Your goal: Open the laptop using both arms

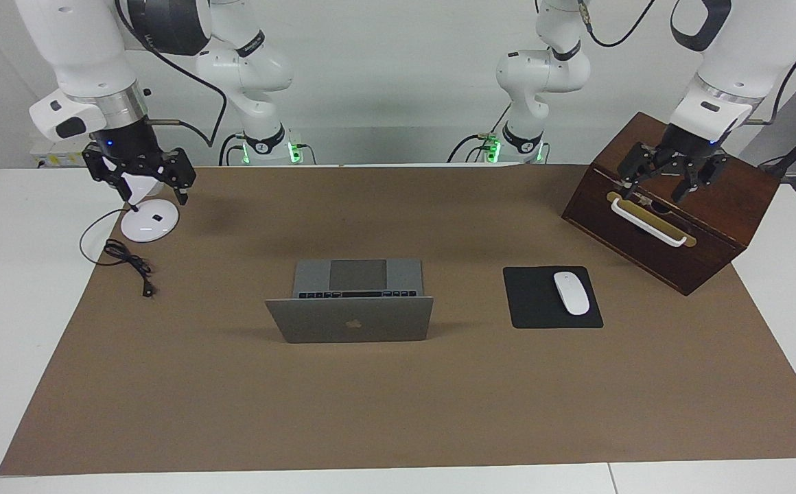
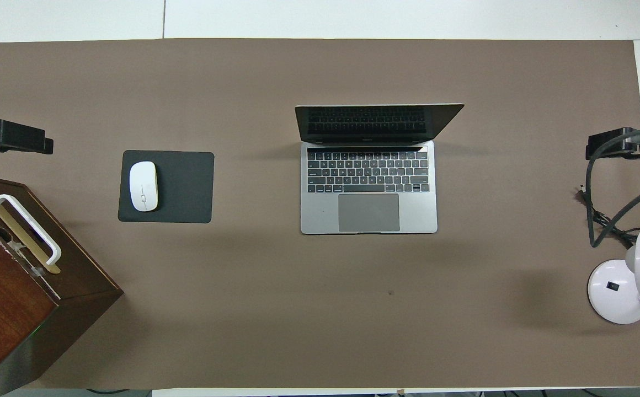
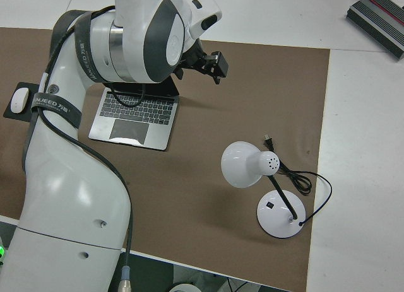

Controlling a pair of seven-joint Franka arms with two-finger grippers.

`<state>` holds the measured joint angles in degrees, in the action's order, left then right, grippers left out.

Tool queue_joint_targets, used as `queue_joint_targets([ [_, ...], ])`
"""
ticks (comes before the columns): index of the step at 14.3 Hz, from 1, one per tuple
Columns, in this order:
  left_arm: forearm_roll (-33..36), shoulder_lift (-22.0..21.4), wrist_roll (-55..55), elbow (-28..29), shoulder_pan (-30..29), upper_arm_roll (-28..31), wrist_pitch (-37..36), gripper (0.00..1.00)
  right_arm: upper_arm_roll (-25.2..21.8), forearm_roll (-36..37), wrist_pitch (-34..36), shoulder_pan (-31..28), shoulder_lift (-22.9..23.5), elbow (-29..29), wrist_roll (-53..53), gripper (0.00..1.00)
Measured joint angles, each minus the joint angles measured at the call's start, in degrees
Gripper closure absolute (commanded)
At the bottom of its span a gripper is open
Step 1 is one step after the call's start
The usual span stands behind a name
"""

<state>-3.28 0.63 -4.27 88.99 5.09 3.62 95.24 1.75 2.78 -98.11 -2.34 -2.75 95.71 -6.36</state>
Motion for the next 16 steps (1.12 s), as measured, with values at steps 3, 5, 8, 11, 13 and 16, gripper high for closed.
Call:
queue_joint_targets([
  [3,0.1,0.0,0.7,0.0,-3.4,-3.2,0.0,0.0,0.1,-1.9,0.0,0.1,0.0,0.0,-4.8,0.0],
  [5,0.7,0.0,1.2,0.0,-4.8,-4.7,0.0,0.0,0.1,-2.5,0.0,0.2,0.0,0.0,-6.3,0.0],
  [8,0.9,0.0,1.5,0.0,-4.9,-4.9,0.1,0.0,0.1,-3.5,0.0,0.3,0.0,0.0,-7.9,0.0],
  [11,0.9,0.0,2.7,1.0,-4.9,-5.1,1.2,0.0,0.1,-3.9,0.0,0.3,0.1,0.0,-8.0,0.0],
  [13,1.0,0.0,3.1,1.9,-4.9,-5.2,2.2,0.0,0.1,-3.9,0.0,0.3,0.1,0.0,-8.0,0.0],
  [16,1.0,-0.1,3.1,2.4,-4.9,-5.2,2.6,0.0,0.1,-3.9,0.2,0.3,0.1,0.0,-8.0,0.0],
])
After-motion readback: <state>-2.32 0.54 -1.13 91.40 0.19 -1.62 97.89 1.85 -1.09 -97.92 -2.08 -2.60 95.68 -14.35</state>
